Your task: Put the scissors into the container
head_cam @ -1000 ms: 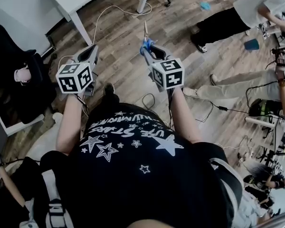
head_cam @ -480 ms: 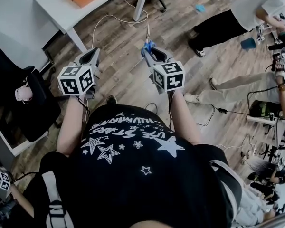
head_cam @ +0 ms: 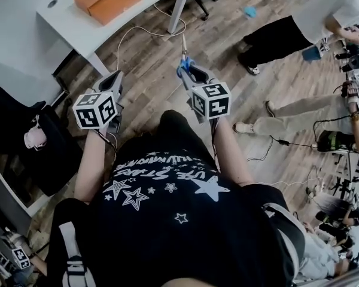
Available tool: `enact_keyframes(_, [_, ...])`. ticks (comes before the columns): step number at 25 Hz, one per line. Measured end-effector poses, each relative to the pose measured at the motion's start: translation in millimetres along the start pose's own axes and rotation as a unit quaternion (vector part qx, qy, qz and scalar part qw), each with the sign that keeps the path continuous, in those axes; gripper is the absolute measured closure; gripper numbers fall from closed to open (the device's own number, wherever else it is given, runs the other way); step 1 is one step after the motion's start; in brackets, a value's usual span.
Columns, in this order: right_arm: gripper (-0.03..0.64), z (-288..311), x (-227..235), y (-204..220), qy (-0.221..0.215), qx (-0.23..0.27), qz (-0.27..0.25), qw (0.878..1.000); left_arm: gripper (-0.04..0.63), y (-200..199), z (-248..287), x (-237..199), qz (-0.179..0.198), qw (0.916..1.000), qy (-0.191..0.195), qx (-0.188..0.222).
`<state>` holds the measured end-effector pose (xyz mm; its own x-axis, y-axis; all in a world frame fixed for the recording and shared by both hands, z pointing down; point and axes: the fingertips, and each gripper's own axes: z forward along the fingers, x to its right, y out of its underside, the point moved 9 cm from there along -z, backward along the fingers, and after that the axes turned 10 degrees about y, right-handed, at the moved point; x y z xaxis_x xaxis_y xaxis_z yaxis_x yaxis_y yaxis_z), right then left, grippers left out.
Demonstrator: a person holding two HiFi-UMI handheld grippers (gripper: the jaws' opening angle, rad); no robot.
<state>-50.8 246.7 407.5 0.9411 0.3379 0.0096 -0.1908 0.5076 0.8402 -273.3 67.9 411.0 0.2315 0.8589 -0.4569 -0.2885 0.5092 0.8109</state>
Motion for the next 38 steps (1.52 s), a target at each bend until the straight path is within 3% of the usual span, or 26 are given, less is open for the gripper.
enact_keyframes(9, [0.525,116,55,-39,-0.020,-0.006,0.015,1.000,0.577,-36,64,-60,-0.012,0.9990,-0.043,0.002])
enact_keyframes(15, [0.525,215,94,-103,-0.063,-0.002,-0.007,0.998,0.577,-94,120,-101,-0.018,0.9960,-0.082,0.030])
enact_keyframes(24, [0.525,341,130,-196,-0.157,-0.007,-0.076,0.985,0.577,-159,177,-143,-0.050,0.9807,-0.175,0.073])
enact_keyframes(33, [0.525,416,122,-242,-0.239,0.004,-0.171,0.956,0.577,-180,197,-167,-0.075,0.9590,-0.252,0.105])
enact_keyframes(38, [0.525,443,102,-253,-0.282,0.009,-0.249,0.926,0.577,-178,196,-168,-0.096,0.9435,-0.294,0.118])
